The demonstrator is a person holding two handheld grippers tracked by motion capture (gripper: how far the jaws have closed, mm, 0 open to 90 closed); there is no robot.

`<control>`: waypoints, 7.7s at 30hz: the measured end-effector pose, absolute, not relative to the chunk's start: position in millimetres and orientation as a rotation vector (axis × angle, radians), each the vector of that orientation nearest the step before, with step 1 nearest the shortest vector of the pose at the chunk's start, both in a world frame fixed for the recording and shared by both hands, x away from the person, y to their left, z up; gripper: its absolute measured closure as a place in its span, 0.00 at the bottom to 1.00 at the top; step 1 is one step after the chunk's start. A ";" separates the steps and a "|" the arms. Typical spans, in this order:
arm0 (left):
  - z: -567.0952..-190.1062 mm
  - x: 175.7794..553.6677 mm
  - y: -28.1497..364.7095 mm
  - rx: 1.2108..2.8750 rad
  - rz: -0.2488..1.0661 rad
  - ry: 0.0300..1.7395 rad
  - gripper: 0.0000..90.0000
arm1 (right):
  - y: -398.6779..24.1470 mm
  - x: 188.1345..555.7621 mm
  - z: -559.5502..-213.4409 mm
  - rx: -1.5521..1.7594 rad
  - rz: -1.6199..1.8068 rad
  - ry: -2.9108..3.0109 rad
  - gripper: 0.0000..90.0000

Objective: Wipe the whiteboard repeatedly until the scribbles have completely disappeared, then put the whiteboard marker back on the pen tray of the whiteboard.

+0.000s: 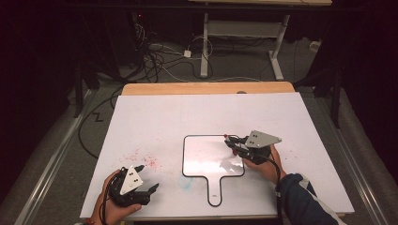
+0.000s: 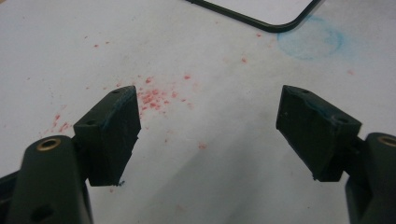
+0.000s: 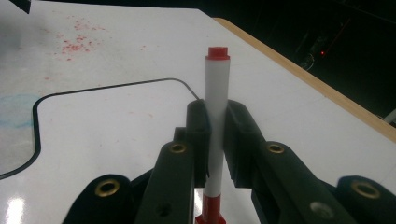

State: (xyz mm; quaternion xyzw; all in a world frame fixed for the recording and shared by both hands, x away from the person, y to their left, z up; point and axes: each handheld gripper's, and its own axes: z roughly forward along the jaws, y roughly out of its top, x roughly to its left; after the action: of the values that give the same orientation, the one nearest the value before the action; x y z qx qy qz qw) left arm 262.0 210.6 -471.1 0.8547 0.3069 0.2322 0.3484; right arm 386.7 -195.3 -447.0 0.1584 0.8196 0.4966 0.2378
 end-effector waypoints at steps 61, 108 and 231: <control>-471.6 261.8 209.8 2.214 0.589 0.790 0.23 | -81.6 402.3 -446.5 0.346 1.479 2.284 0.91; -469.5 280.6 202.0 2.207 0.572 0.739 0.23 | -202.7 356.3 -408.1 0.679 1.451 2.137 0.91; -467.6 288.2 185.6 2.246 0.575 0.695 0.25 | -217.8 386.0 -452.9 0.845 1.133 2.299 0.94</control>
State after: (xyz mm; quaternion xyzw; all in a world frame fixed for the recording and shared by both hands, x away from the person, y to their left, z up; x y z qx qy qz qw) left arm 288.2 185.6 -467.6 0.8682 0.2689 0.2222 0.3530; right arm 386.0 -217.8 -452.9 0.3054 0.8311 0.4097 0.2194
